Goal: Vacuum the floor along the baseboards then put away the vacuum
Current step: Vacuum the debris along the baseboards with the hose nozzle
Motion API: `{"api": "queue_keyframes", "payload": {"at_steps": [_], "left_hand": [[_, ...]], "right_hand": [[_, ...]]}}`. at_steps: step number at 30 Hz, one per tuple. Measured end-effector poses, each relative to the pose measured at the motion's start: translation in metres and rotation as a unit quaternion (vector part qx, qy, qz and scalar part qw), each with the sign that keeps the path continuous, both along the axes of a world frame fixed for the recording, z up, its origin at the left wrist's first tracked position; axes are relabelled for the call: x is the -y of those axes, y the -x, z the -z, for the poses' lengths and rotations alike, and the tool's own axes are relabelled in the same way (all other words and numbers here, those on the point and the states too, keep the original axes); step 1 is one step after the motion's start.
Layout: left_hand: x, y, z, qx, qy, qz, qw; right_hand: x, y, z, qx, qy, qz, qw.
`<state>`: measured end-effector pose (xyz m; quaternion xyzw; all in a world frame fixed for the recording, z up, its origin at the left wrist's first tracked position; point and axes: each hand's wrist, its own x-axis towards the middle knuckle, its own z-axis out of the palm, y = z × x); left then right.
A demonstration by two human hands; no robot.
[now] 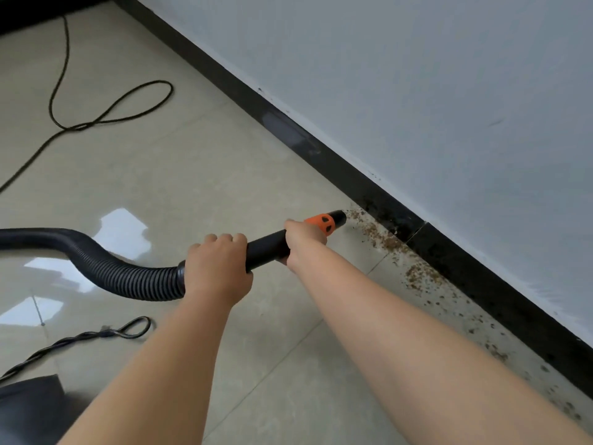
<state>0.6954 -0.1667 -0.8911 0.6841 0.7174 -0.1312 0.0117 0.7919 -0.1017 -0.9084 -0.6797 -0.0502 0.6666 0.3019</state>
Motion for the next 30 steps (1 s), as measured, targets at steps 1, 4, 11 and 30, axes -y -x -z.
{"api": "queue_keyframes", "payload": {"at_steps": [1,4,11,30], "left_hand": [[0.001,-0.004,-0.001,0.0,0.007,0.0,1.0],[0.001,-0.013,-0.002,0.025,0.006,-0.026,0.999],[-0.006,-0.011,-0.009,0.088,0.044,-0.026,0.995],[0.054,0.067,-0.013,0.127,0.155,-0.101,0.974]], "right_hand": [[0.002,-0.003,0.003,0.0,-0.005,0.01,1.0],[0.006,-0.004,0.002,-0.013,-0.037,0.031,0.999],[0.015,-0.01,0.008,-0.088,-0.057,0.096,0.99],[0.061,0.064,0.032,-0.078,-0.007,-0.051,0.996]]}}
